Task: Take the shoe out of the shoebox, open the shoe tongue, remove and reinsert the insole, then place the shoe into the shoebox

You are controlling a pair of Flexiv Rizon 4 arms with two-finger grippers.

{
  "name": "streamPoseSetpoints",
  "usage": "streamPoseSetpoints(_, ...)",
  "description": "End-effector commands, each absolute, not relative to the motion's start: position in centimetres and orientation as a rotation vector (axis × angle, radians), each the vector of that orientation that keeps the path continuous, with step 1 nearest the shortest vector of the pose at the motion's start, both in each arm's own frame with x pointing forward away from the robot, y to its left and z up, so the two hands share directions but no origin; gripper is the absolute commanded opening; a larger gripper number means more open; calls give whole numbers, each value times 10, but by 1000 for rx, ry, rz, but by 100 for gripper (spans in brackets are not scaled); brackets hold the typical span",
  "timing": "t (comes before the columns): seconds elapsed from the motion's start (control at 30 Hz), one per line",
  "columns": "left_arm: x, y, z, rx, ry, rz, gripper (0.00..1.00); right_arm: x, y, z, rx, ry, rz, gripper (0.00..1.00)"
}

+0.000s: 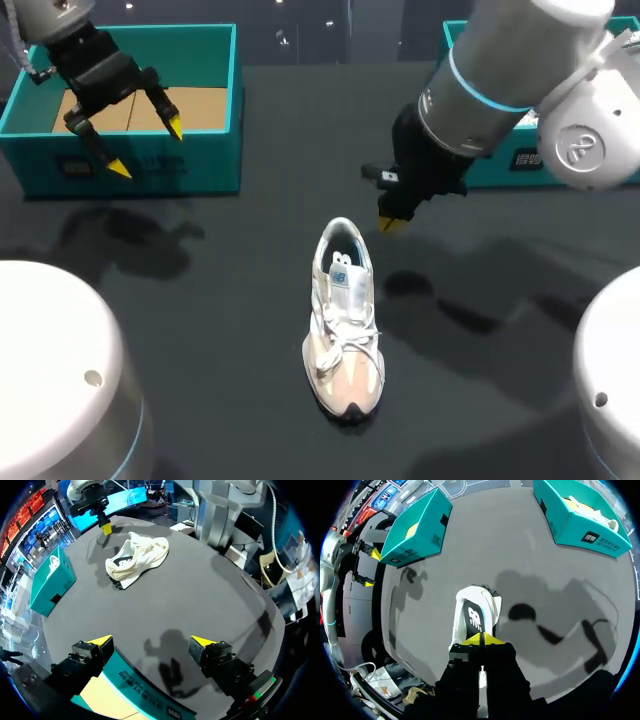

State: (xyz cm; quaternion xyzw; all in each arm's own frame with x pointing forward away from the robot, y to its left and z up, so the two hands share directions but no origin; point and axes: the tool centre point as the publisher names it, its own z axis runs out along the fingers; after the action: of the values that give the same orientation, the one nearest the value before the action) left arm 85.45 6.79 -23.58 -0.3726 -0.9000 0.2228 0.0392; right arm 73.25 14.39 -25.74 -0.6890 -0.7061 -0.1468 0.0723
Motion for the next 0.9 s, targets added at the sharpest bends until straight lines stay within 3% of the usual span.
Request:
streamPoseSetpoints(0.03,859,68,-234,-1141,-2731,663,100,731,146,-256,-2104,-2146,-402,0)
streamPoseSetpoints(0.9,859,68,-234,-1141,-2731,663,100,738,173,-281,-2270,-2221,-201,0)
